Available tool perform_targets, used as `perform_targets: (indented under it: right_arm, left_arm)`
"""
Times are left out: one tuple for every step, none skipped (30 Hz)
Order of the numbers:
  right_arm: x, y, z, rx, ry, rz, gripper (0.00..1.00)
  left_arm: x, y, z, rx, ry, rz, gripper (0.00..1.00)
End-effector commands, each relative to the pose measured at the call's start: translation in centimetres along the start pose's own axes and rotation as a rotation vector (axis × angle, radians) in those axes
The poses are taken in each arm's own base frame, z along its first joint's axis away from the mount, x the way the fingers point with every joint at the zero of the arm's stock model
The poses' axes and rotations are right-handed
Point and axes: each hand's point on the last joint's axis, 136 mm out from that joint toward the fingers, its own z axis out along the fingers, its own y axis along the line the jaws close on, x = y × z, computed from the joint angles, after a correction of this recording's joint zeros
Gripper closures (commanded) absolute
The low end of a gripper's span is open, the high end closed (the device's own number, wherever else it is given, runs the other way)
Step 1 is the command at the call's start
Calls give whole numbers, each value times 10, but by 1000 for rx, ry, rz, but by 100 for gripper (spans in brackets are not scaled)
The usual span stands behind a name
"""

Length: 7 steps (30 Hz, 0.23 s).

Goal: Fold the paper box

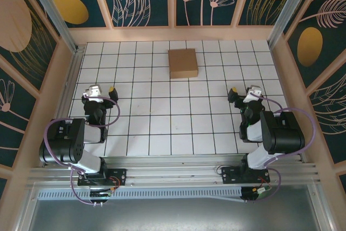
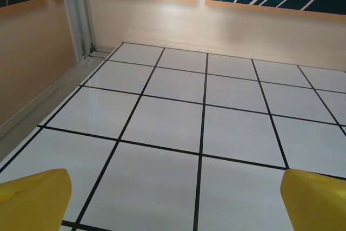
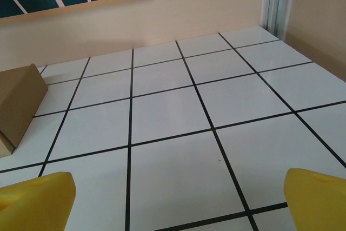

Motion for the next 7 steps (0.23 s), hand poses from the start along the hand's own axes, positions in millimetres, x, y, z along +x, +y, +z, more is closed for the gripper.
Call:
perform_targets:
  right_arm:
    - [-18, 4, 3, -8, -65, -11, 1]
    - [-18, 4, 3, -9, -65, -11, 1]
    - [-18, 4, 3, -8, -66, -11, 1]
    - [-18, 4, 3, -7, -66, -11, 1]
    - [-18, 3, 2, -1, -69, -11, 1]
    - [-20, 1, -2, 7, -85, -5, 1]
    - [-22, 0, -7, 10, -110, -1, 1]
  left_arm:
    - [-14, -10, 3, 56, -46, 23, 1]
    - [-14, -10, 4, 59, -45, 25, 1]
    - [-14, -10, 3, 59, -45, 25, 1]
    - [-14, -10, 3, 59, -45, 25, 1]
    - [-14, -10, 3, 59, -46, 26, 1]
    - [-14, -10, 3, 60, -47, 25, 1]
    - [-14, -10, 3, 60, -45, 24, 1]
